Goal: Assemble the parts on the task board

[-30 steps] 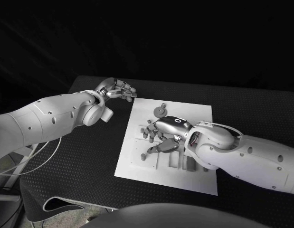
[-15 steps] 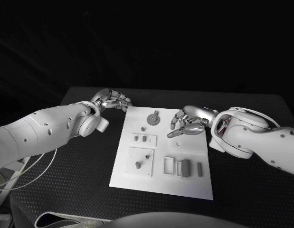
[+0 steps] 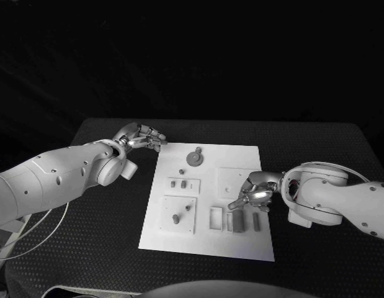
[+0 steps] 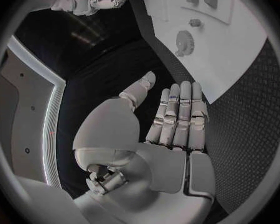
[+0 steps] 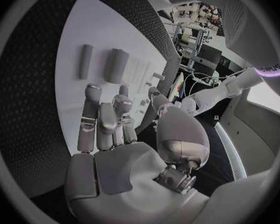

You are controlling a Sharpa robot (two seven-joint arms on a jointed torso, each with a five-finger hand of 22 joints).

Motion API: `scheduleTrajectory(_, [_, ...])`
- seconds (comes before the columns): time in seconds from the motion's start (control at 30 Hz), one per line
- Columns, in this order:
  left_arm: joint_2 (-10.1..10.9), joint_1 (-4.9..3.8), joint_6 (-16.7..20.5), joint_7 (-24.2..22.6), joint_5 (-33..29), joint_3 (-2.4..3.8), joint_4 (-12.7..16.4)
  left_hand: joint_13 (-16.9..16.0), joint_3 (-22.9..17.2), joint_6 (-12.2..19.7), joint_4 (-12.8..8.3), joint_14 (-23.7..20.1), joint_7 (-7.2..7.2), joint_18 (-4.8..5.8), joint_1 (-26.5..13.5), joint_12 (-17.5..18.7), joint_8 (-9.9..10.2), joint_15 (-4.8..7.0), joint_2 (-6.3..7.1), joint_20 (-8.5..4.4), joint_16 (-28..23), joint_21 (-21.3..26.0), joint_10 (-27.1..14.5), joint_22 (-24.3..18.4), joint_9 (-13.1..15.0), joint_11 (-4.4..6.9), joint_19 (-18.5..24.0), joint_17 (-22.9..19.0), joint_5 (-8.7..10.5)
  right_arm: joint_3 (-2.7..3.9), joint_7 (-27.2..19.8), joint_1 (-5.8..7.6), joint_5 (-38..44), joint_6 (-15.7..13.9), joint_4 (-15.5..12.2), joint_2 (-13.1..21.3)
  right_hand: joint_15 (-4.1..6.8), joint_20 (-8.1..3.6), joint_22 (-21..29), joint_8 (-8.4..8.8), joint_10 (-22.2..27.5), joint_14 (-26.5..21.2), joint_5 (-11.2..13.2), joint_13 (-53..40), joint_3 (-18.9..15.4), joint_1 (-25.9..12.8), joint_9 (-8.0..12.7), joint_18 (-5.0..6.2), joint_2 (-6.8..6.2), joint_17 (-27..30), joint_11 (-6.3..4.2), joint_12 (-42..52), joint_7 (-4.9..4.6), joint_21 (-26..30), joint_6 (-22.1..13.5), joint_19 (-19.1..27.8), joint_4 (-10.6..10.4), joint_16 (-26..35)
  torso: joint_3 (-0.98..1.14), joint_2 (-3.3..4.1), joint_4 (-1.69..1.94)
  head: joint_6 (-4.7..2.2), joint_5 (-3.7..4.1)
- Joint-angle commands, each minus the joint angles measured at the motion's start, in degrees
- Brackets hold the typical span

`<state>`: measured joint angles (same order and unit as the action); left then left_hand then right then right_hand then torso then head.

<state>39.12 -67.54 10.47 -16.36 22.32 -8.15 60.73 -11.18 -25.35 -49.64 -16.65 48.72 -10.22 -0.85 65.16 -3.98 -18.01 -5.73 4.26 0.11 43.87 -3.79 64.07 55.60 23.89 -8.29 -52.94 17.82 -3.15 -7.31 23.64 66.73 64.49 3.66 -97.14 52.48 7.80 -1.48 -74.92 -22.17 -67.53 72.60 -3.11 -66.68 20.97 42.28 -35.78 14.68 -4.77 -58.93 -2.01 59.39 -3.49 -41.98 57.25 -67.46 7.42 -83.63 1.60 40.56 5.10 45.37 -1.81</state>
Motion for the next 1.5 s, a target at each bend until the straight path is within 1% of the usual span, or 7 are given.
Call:
scheduleTrajectory(0.03, [0.59,0.11,-1.10,-0.26,-0.45,0.03,0.35,0.10,0.02,0.37,0.10,0.24,-0.15,-0.79,-0.52,0.02,-0.17,-0.32,-0.21,0.21,-0.41,-0.06,-0.45,-0.08,-0.05,-0.15,0.20,0.09,-0.24,-0.55,5.23,0.04,-2.67,3.53,0.36,0.10,0.92,-0.64,-1.33,-0.46,-1.37,1.29,0.27,-1.22,0.12,-0.49,-0.61,0.32,-0.50,-0.84,-0.80,1.78,-0.05,-0.46,1.47,-0.07,-0.05,-0.46,-0.09,0.18,-0.01,-0.19,0.78])
scheduleTrajectory(0.27, [0.91,0.15,-1.04,-1.05,-0.45,0.02,0.57,0.12,0.20,0.41,0.12,0.20,-0.17,-0.77,-0.81,0.02,-0.17,-0.35,-0.08,0.25,-0.53,-0.06,-0.51,-0.13,-0.07,-0.18,0.27,0.17,-0.21,-1.91,5.81,-0.38,-0.92,2.95,1.43,-0.09,1.16,-0.87,-1.31,-0.48,-2.75,1.83,0.26,-3.24,0.00,-1.56,-1.28,0.32,-0.39,-1.65,-1.07,4.32,0.23,-0.87,2.09,-0.09,-0.15,-0.82,-0.24,0.18,0.02,-0.21,1.25])
scheduleTrajectory(0.37, [1.00,0.15,-1.00,-1.34,-0.45,0.02,0.69,0.15,0.63,0.44,0.15,0.16,-0.19,-0.77,-1.48,0.00,-0.18,-0.39,0.04,0.28,-0.69,-0.08,-0.54,-0.19,-0.09,-0.20,0.34,0.32,-0.20,-2.17,5.91,-0.56,-0.18,2.38,1.65,-0.17,1.19,-0.90,-1.29,-0.42,-2.71,1.80,0.26,-3.31,-0.06,-1.98,-1.42,0.32,-0.37,-1.57,-1.10,4.36,0.26,-0.94,2.15,-0.04,-0.27,-0.82,-0.28,0.19,0.09,-0.12,1.37])
scheduleTrajectory(0.53, [1.13,0.16,-1.00,-1.83,-0.88,0.03,0.90,0.21,2.04,0.54,0.08,0.13,-0.19,-0.82,-3.03,-0.03,-0.20,-0.41,0.15,0.30,-1.01,-0.10,-0.61,-0.35,-0.13,-0.20,0.47,0.68,-0.18,-2.20,5.79,-0.89,-0.03,1.50,2.08,-0.98,1.21,-0.94,-1.28,-0.31,-2.47,1.75,0.26,-3.17,-0.10,-2.42,-1.57,0.32,-0.48,-1.46,-1.12,4.13,0.28,-1.02,2.17,0.02,-0.37,-0.81,-0.19,0.27,0.02,-0.04,1.46])
scheduleTrajectory(0.8, [1.01,0.16,-1.15,-2.00,-1.15,0.03,1.12,0.28,3.52,0.67,0.10,0.15,-0.21,-0.91,-4.21,-0.03,-0.20,-0.40,-0.05,0.31,-1.30,-0.12,-0.69,-0.54,-0.19,-0.20,0.51,1.05,-0.10,-2.22,5.79,-1.90,1.30,0.35,3.08,-2.67,1.21,-0.98,-1.25,-0.05,-1.84,1.50,0.26,-2.62,-0.07,-2.90,-1.68,0.32,-0.76,-1.04,-1.11,3.31,0.26,-1.05,2.05,0.18,-0.49,-0.67,-0.22,0.29,0.12,0.24,1.49])
scheduleTrajectory(1.3, [1.16,0.16,-1.51,-1.91,-1.15,0.03,1.21,0.31,3.91,0.55,0.05,0.13,-0.14,-0.93,-4.34,-0.03,-0.29,-0.40,-0.15,0.31,-1.43,-0.11,-0.72,-0.62,-0.17,-0.20,0.55,1.19,-0.11,-2.30,5.93,-2.97,5.27,2.16,4.15,-3.93,0.98,-0.92,-1.19,1.18,-0.36,0.17,0.25,-1.48,1.02,-4.23,-1.96,0.32,-2.58,0.52,-0.83,1.38,-0.04,-1.00,1.37,0.92,-1.37,-0.10,-0.29,0.29,0.03,0.63,1.09])
scheduleTrajectory(1.5, [1.23,0.15,-1.56,-1.82,-1.15,0.03,1.24,0.31,3.94,0.55,0.04,0.13,-0.14,-0.94,-4.34,-0.03,-0.29,-0.40,-0.15,0.31,-1.45,-0.11,-0.73,-0.63,-0.18,-0.20,0.56,1.20,-0.11,-2.39,6.04,-3.22,5.82,2.18,4.26,-4.21,0.92,-0.95,-1.26,1.52,-0.40,0.11,0.25,-1.35,1.93,-2.61,-2.07,0.32,-1.92,0.51,-0.77,1.21,-0.10,-1.22,1.37,1.00,-0.10,-0.17,-0.31,0.29,0.04,0.91,1.05])
